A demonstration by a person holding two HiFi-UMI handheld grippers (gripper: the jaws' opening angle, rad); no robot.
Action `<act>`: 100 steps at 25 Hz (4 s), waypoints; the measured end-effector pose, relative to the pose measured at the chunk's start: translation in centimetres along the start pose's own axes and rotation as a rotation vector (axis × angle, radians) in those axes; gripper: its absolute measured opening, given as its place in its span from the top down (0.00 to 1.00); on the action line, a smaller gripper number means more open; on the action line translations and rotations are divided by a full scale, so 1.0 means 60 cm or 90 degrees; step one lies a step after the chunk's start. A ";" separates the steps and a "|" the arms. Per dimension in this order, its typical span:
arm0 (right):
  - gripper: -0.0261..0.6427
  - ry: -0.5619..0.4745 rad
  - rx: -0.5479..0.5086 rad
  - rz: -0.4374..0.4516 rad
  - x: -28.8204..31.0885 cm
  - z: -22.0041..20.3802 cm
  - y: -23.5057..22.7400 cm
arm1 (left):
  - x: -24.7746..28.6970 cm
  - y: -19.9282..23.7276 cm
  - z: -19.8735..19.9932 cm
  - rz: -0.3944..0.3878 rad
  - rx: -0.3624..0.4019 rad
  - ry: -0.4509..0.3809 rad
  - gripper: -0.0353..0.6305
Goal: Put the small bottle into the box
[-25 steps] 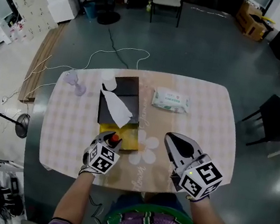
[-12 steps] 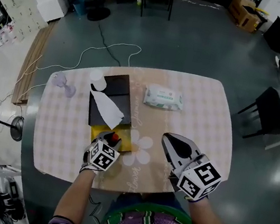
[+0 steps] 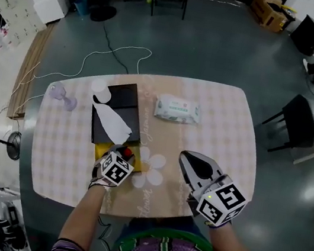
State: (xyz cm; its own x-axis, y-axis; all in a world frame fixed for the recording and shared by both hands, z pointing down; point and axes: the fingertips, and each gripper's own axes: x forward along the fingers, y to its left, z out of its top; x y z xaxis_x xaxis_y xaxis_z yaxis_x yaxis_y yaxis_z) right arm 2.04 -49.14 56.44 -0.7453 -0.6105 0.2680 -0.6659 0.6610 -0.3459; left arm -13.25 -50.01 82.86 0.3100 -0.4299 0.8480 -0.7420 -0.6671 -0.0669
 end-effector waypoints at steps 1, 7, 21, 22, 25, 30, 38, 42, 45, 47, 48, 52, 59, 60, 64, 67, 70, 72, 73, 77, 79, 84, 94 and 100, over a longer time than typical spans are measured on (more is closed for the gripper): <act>0.95 0.000 0.001 -0.002 0.000 0.000 -0.003 | 0.004 0.000 0.000 -0.004 -0.001 0.005 0.69; 0.95 0.000 0.005 -0.009 -0.001 0.001 -0.013 | 0.018 -0.005 0.000 -0.011 -0.003 0.020 0.67; 0.95 -0.024 -0.007 -0.001 -0.028 0.017 0.049 | -0.067 -0.021 0.014 -0.003 -0.003 -0.036 0.64; 0.95 -0.027 -0.009 0.000 -0.031 0.018 0.056 | -0.075 -0.022 0.012 -0.001 -0.003 -0.040 0.64; 0.95 -0.037 -0.016 -0.001 -0.044 0.021 0.079 | -0.102 -0.030 0.003 0.005 -0.010 -0.054 0.64; 0.95 -0.055 -0.024 -0.018 -0.074 0.030 0.111 | -0.159 -0.039 -0.003 0.018 -0.032 -0.092 0.64; 0.95 -0.065 -0.049 -0.047 -0.117 0.042 0.157 | -0.265 -0.055 -0.019 0.024 -0.103 -0.161 0.64; 0.95 -0.072 -0.060 -0.057 -0.139 0.046 0.187 | -0.324 -0.074 -0.021 0.021 -0.131 -0.203 0.64; 0.95 -0.081 -0.064 -0.060 -0.154 0.048 0.211 | -0.369 -0.085 -0.017 0.025 -0.139 -0.240 0.64; 0.95 -0.086 -0.067 -0.062 -0.164 0.050 0.228 | -0.403 -0.093 -0.014 0.027 -0.142 -0.264 0.64; 0.95 -0.087 -0.069 -0.064 -0.169 0.052 0.237 | -0.421 -0.097 -0.013 0.028 -0.146 -0.277 0.64; 0.95 -0.098 -0.076 -0.072 -0.185 0.063 0.269 | -0.496 -0.105 -0.002 0.026 -0.166 -0.339 0.64; 0.95 -0.115 -0.092 -0.077 -0.221 0.076 0.321 | -0.618 -0.137 0.010 0.021 -0.182 -0.441 0.64; 0.95 -0.119 -0.093 -0.078 -0.227 0.078 0.327 | -0.635 -0.142 0.012 0.021 -0.184 -0.454 0.64; 0.95 -0.139 -0.105 -0.080 -0.245 0.093 0.351 | -0.704 -0.156 0.022 0.024 -0.177 -0.508 0.64; 0.95 -0.158 -0.119 -0.086 -0.261 0.108 0.368 | -0.757 -0.161 0.032 0.030 -0.169 -0.547 0.64; 0.95 -0.176 -0.129 -0.090 -0.281 0.121 0.378 | -0.806 -0.171 0.045 0.037 -0.157 -0.583 0.64; 0.95 -0.188 -0.130 -0.092 -0.291 0.127 0.384 | -0.837 -0.177 0.050 0.041 -0.151 -0.607 0.64; 0.95 -0.193 -0.130 -0.091 -0.295 0.129 0.387 | -0.850 -0.179 0.052 0.046 -0.148 -0.617 0.64; 0.95 -0.206 -0.133 -0.085 -0.309 0.139 0.405 | -0.889 -0.182 0.052 0.076 -0.135 -0.633 0.66; 0.95 -0.209 -0.136 -0.085 -0.314 0.144 0.410 | -0.899 -0.186 0.051 0.082 -0.124 -0.635 0.68; 0.95 -0.214 -0.141 -0.085 -0.324 0.142 0.415 | -0.921 -0.194 0.035 0.110 -0.117 -0.645 0.72; 0.95 -0.216 -0.144 -0.079 -0.323 0.141 0.426 | -0.952 -0.177 0.016 0.157 -0.145 -0.669 0.86; 0.95 -0.217 -0.149 -0.084 -0.323 0.142 0.427 | -0.949 -0.170 0.015 0.167 -0.154 -0.671 0.91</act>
State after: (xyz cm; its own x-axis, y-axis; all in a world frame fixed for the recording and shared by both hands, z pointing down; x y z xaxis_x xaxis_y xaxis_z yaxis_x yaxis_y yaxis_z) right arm -0.30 -24.12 34.72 -0.6258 -0.7794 -0.0298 -0.7736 0.6251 -0.1042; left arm -22.77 -19.28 34.80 0.3910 -0.9186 -0.0566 -0.9193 -0.3928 0.0230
